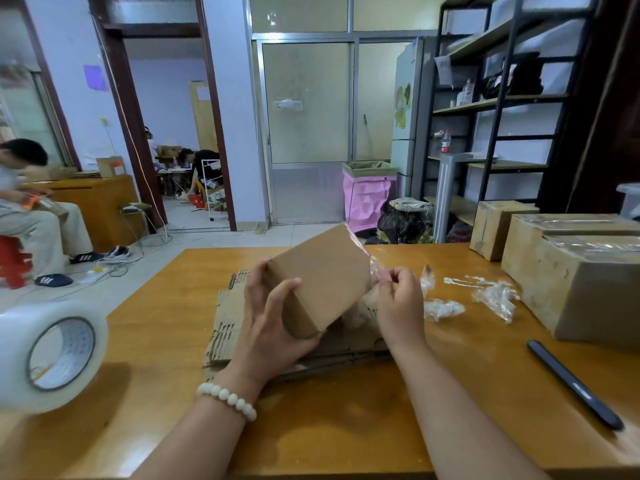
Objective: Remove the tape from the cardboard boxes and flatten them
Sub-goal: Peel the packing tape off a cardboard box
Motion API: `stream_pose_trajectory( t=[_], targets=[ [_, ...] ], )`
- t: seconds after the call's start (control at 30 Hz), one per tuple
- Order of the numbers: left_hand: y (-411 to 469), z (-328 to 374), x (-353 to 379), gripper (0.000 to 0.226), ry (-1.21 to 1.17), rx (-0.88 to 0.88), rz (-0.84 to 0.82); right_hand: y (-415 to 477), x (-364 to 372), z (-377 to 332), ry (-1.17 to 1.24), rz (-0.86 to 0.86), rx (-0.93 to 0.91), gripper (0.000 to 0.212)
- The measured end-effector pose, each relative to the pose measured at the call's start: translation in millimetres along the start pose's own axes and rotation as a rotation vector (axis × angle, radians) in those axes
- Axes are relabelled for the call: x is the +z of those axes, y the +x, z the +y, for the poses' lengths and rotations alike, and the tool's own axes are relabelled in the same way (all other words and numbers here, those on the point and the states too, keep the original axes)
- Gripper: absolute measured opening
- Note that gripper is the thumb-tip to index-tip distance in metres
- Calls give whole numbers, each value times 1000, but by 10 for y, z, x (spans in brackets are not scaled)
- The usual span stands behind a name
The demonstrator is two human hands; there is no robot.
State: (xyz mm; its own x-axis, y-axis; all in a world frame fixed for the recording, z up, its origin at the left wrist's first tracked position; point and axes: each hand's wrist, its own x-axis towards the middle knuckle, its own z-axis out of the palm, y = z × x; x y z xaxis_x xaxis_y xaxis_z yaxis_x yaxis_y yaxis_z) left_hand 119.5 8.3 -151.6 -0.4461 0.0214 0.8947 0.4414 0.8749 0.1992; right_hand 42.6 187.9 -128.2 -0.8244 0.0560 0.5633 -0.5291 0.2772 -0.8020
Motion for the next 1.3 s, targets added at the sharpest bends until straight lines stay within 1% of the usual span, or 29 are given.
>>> stream_pose_trajectory(
  t=[0.07, 0.13, 0.2, 0.27, 0.33, 0.37, 0.4, 0.43, 0.47, 0.53, 0.6, 0.63, 0.7, 0.73, 0.77, 0.8, 0.9, 0.93, 1.0, 1.13, 1.23, 1.3],
  targets=[
    [-10, -21, -5, 79, -61, -108, 36, 1, -18, -50, 109, -7, 102, 18],
    [-14, -46, -5, 78, -99, -193, 51, 2, -24, -93, 290, -26, 218, 20],
    [-17, -47, -7, 80, -138, -262, 34, 9, 0, -138, 571, -37, 341, 20],
    [-13, -13, -26, 80, -194, -352, 7, 29, 3, -174, 832, -13, 435, 20],
    [-3, 11, -46, 76, -263, -432, -7, 41, -37, -200, 1105, -22, 526, 23],
    [-2, 9, -54, 73, -289, -457, -8, 48, -57, -193, 1212, -47, 553, 24],
    [2, 5, -60, 71, -302, -474, -3, 44, -74, -203, 1272, -82, 560, 24],
    [7, 2, -63, 72, -312, -496, 6, 34, -78, -198, 1253, -130, 539, 24],
    [12, -1, -67, 75, -315, -524, 17, 18, -76, -203, 1161, -184, 495, 24],
    [22, 10, -81, 82, -312, -560, 30, -24, -60, -191, 837, -259, 375, 29],
    [28, 26, -103, 84, -300, -559, 24, -57, -36, -181, 606, -251, 317, 35],
    [28, 38, -108, 85, -299, -554, 5, -65, -27, -165, 512, -221, 311, 32],
    [27, 58, -110, 80, -303, -543, -36, -60, -12, -117, 342, -179, 268, 15],
    [26, 63, -108, 77, -303, -543, -45, -60, -2, -104, 297, -173, 258, 6],
    [25, 64, -107, 77, -306, -544, -48, -63, 10, -77, 269, -171, 264, 10],
    [23, 58, -104, 77, -311, -541, -48, -61, 20, -60, 262, -180, 288, 18],
    [15, 36, -108, 77, -301, -513, -47, -67, 31, -69, 262, -304, 367, 43],
    [14, 31, -110, 78, -294, -503, -49, -73, 31, -73, 265, -345, 377, 44],
    [19, 45, -113, 81, -280, -483, -60, -79, 27, -70, 250, -372, 379, 33],
    [6, 24, -104, 79, -278, -496, -71, -77, 23, -71, 219, -330, 351, 26],
    [11, 1, -112, 77, -318, -509, -43, -79, 22, -88, 214, -287, 334, 22],
    [17, 15, -133, 73, -338, -511, -23, -81, 15, -118, 296, -274, 355, 20]
  ],
)
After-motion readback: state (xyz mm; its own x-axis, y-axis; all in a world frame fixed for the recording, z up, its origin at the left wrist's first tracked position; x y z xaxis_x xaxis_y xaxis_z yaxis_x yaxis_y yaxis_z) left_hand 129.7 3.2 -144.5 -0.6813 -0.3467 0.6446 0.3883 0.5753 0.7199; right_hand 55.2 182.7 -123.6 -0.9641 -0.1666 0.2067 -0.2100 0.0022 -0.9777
